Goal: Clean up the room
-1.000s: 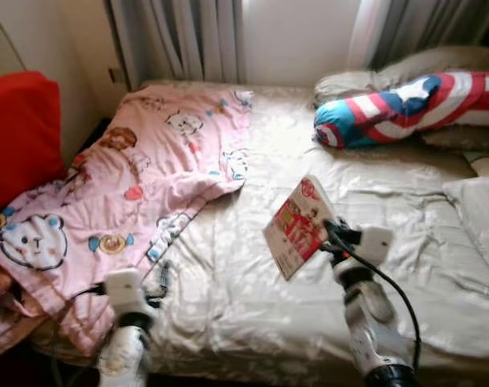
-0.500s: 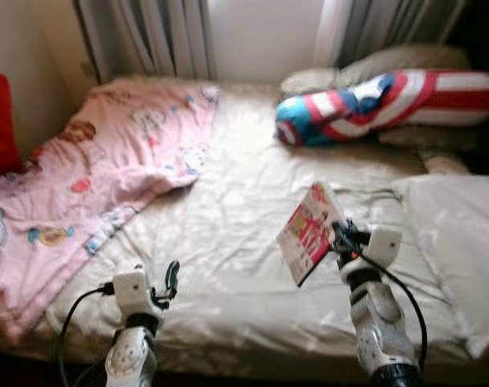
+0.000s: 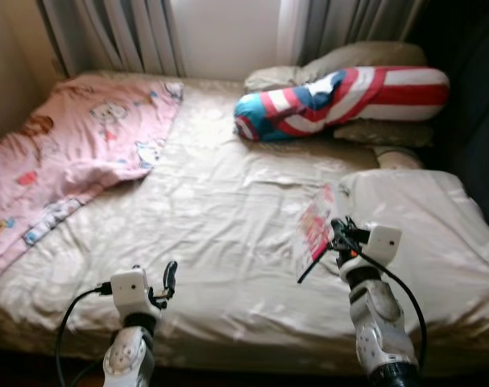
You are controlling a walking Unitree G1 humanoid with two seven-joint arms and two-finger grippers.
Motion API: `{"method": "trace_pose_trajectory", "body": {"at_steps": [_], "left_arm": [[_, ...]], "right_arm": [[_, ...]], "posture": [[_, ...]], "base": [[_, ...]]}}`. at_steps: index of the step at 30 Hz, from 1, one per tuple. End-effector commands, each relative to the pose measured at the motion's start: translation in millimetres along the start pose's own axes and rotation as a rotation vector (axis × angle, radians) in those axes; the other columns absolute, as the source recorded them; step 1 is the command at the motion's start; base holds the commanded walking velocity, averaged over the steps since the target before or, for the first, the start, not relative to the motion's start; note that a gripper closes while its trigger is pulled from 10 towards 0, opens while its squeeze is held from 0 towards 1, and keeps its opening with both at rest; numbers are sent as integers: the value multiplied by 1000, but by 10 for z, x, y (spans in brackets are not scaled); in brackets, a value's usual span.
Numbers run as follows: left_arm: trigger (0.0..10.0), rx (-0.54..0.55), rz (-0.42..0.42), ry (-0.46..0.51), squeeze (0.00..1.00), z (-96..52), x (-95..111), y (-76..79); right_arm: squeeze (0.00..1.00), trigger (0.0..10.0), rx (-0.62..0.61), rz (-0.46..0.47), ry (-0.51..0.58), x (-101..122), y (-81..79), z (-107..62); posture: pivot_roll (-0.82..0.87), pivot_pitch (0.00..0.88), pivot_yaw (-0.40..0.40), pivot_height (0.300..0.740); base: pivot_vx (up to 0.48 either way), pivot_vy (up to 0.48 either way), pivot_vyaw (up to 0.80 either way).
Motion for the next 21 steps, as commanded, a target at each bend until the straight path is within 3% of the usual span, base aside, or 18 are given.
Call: {"method": "trace_pose_trajectory", "body": {"at_steps": [1,21], "left_arm": [[10000,5,-7,8,0,0,20,-14],[10000,5,-10,8,0,-1,20,-15]], "right_arm": [[0,10000,17,-7,31,83,-35,29],[0,10000,19,-6,30,81,-37,29]], "posture": [[-16,98,-52,739],[-16,98,-52,739]], "base": [[0,0,0],[0,0,0]]}}
Point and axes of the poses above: a point about 5 cm out from each wrist's last joint towards the gripper, its own z axis pointing out of the wrist towards the gripper, its own x axis along the axis of the wrist's last joint, y = z × x, the point moved 3 cm from there along z, pointing out of the wrist towards the gripper, and after that the axes turned 8 degrees about -z, right-handed, at the moved point
